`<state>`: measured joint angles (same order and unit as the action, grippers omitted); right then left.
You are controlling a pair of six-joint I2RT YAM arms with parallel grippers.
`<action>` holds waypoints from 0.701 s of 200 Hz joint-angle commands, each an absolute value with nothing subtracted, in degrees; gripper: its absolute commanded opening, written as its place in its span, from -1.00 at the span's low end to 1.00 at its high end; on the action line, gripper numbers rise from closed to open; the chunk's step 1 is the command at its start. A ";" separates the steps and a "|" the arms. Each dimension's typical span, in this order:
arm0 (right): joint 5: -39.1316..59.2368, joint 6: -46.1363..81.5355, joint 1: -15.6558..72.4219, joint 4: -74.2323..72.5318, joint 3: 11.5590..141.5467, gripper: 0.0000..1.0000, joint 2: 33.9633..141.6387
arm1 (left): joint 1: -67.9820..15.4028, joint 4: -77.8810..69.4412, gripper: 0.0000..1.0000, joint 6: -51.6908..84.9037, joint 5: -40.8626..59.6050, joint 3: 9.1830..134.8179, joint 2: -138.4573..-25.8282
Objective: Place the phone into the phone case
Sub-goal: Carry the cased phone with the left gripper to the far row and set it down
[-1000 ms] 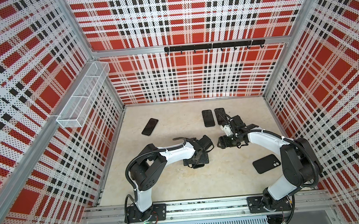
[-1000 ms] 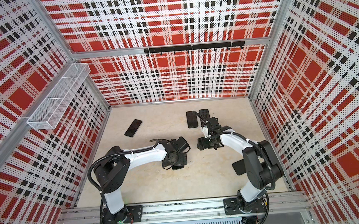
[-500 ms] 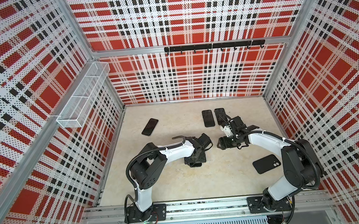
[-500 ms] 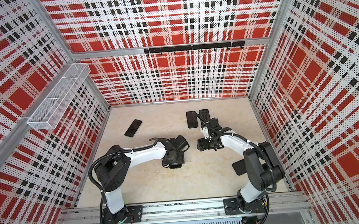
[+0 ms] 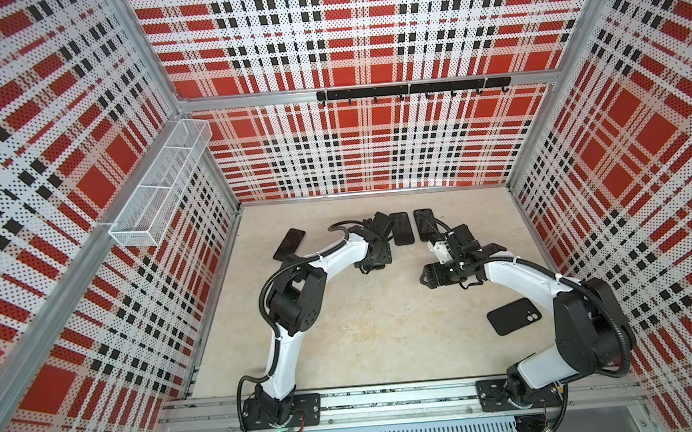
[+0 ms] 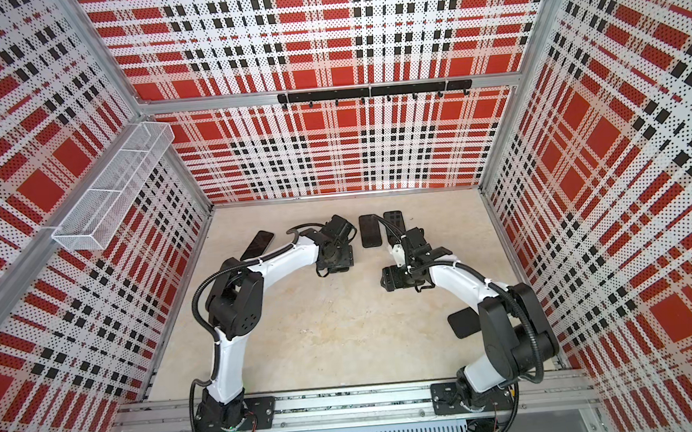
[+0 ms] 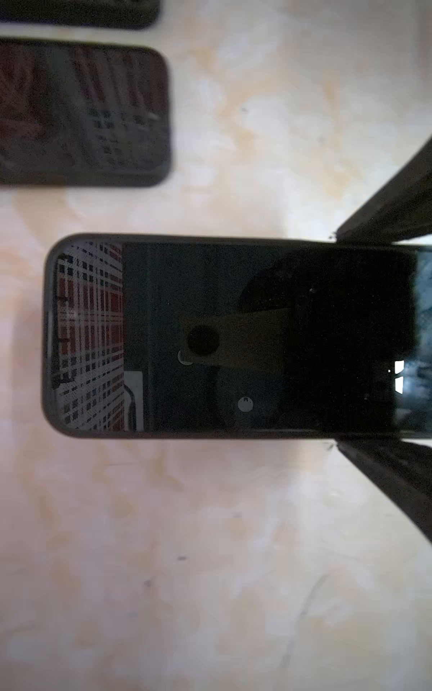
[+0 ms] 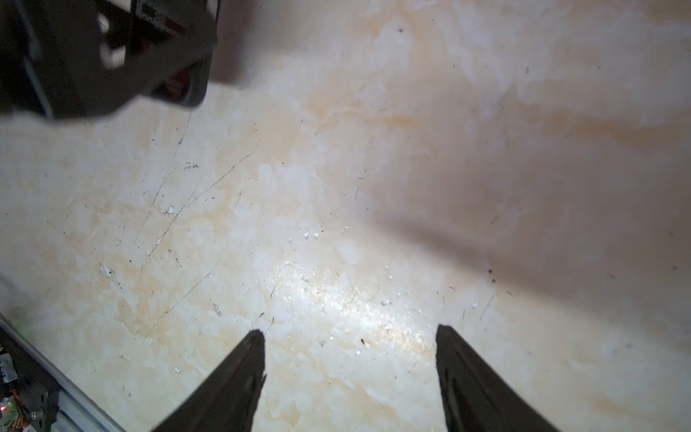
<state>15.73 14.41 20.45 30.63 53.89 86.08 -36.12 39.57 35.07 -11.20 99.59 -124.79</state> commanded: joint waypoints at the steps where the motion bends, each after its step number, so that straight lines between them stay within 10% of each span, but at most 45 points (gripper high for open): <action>1: 14.60 15.03 20.17 31.77 52.68 0.49 83.40 | -34.32 37.71 0.40 30.81 -12.42 109.36 -130.62; 88: 10.86 16.19 20.10 36.42 52.72 0.49 78.72 | -31.38 38.85 0.32 28.48 -7.03 129.62 -147.49; 140: 9.86 16.93 20.17 36.10 54.05 0.50 79.45 | -31.38 38.00 0.68 27.97 -6.00 127.43 -146.96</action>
<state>11.18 16.23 20.45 35.88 52.71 79.50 -31.22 39.31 28.82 -7.55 127.98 -146.43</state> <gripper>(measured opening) 0.750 0.795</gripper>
